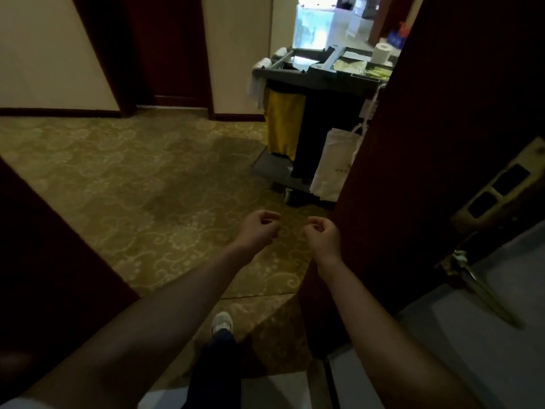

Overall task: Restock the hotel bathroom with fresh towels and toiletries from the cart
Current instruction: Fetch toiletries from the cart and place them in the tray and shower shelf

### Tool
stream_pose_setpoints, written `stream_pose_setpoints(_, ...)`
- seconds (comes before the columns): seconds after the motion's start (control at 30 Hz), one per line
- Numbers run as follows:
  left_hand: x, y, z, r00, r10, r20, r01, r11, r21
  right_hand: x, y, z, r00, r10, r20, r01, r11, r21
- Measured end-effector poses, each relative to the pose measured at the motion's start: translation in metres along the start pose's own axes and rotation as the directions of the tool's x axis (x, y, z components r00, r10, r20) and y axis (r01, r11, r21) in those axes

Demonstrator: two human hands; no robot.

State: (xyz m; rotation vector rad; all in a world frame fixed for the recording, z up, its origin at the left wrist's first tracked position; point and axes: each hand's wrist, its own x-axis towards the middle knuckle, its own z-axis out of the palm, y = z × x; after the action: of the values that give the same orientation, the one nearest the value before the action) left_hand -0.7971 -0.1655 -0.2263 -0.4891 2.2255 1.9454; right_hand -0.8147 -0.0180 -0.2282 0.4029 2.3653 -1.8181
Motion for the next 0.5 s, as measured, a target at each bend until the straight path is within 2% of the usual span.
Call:
stream_pose_setpoints(0.23,0.161,0.051,-0.034,0.993,0.03,0.112,-0.041,0.995,0.09,0.128,-0.048,0.065,0.991,0.043,-0.127,-0.037,0.998,0.055)
stream_pose_setpoints(0.37,0.236,0.083,-0.049,0.985,0.038,0.171,-0.063,0.988,0.144,0.19,-0.079,0.086,0.975,0.09,-0.204,-0.063,0.988,0.138)
stream_pose_setpoints(0.5,0.291,0.099,-0.05,0.978,0.009,0.21,-0.044,0.986,0.162,0.23,-0.095,0.097,0.958,0.096,-0.269,-0.059,0.988,0.141)
